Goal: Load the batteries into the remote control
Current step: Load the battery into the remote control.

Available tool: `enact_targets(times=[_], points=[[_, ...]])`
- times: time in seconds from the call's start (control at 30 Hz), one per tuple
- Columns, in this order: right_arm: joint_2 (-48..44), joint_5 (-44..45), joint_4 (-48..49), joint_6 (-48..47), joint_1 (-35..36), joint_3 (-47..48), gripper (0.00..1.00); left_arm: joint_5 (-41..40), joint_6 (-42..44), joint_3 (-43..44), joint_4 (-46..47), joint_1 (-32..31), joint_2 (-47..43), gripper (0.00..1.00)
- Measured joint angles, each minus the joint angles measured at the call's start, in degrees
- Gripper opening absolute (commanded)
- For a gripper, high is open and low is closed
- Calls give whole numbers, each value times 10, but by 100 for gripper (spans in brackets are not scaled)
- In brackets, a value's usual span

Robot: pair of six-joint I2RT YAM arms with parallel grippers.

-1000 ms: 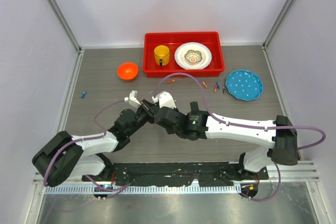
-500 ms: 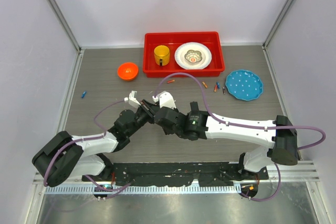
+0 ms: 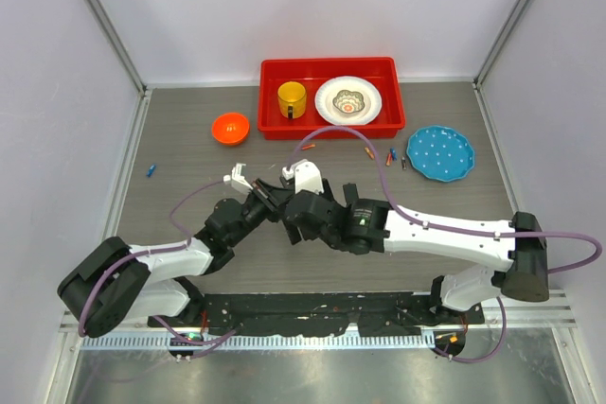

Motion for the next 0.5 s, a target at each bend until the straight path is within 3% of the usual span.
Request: enact_targets(times=[0.4,0.5], points=[[-113,44,-15,18,-9,-5,78,0,1,-23,43,5,1,0],[-195,27,22,40,-67,-57,78,20,2,-40,76,20,3,0]])
